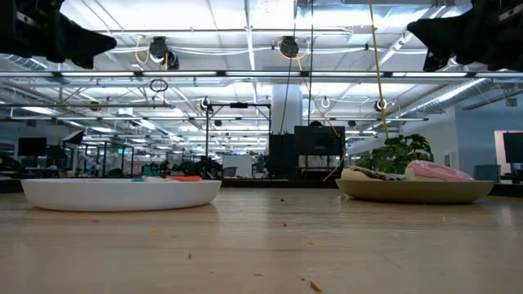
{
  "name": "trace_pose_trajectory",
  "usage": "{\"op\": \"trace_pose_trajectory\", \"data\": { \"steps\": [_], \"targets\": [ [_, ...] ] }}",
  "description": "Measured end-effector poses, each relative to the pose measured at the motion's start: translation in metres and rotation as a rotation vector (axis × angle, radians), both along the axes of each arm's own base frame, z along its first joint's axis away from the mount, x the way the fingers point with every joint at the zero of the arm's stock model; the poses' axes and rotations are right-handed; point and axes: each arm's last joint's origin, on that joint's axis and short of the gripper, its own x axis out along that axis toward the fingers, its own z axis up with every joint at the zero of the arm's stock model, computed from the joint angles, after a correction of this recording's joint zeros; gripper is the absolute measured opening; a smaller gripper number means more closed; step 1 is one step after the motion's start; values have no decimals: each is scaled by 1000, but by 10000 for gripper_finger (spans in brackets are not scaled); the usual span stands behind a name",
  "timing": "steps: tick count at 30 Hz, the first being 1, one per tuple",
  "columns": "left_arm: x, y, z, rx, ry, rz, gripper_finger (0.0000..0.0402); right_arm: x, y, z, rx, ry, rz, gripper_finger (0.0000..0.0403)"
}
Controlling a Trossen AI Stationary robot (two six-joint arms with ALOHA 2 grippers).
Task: Pick & Place donuts
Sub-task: Return to Home Position
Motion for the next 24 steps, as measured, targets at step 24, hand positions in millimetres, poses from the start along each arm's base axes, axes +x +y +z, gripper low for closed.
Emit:
{"op": "trace_pose_trajectory", "data": {
  "steps": [24],
  "targets": [
    [16,1,-44,-35,3,17,3,-12,-1,-4,9,23,-2,0]
  ]
}}
